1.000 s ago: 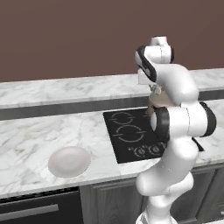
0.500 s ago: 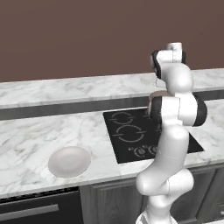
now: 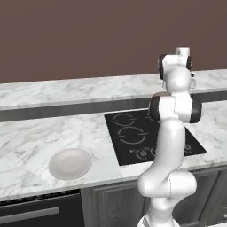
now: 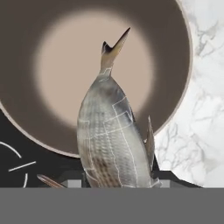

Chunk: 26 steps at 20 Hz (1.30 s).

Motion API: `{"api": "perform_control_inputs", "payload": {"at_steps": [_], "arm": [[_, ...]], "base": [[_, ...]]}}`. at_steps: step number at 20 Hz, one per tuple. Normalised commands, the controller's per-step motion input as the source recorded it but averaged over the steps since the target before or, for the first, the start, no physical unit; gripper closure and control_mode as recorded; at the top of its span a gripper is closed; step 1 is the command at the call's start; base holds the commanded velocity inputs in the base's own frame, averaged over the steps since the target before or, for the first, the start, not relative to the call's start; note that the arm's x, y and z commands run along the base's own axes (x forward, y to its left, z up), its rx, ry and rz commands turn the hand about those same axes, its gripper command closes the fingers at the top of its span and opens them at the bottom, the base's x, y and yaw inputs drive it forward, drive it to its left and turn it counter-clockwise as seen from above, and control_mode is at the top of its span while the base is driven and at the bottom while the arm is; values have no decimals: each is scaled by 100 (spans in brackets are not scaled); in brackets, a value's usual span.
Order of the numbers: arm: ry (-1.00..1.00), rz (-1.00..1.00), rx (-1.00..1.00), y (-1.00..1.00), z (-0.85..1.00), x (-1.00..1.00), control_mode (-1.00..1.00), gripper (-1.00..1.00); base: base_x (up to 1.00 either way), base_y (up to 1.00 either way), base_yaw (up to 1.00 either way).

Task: Retrieve the frozen meat and place it in the pot on a burner. Then turn the burner on.

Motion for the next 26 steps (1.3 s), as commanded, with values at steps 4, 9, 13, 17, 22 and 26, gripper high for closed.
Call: {"api": "perform_control_inputs", "payload": {"at_steps": [4,9,13,17,22,26], "arm": [[-1,7,2,0,-24,47,-100,100],[0,6,0,0,-38,44,-100,100],[0,5,0,0,-42,27,-100,100],[0,1,0,0,-46,7,-100,100],[0,0,0,0,-44,0,-100,100],[0,0,2,0,-22,0,-100,100]], "base": [[0,0,0],[0,0,0],[0,0,0],[0,0,0],[0,0,0],[0,0,0]]}}
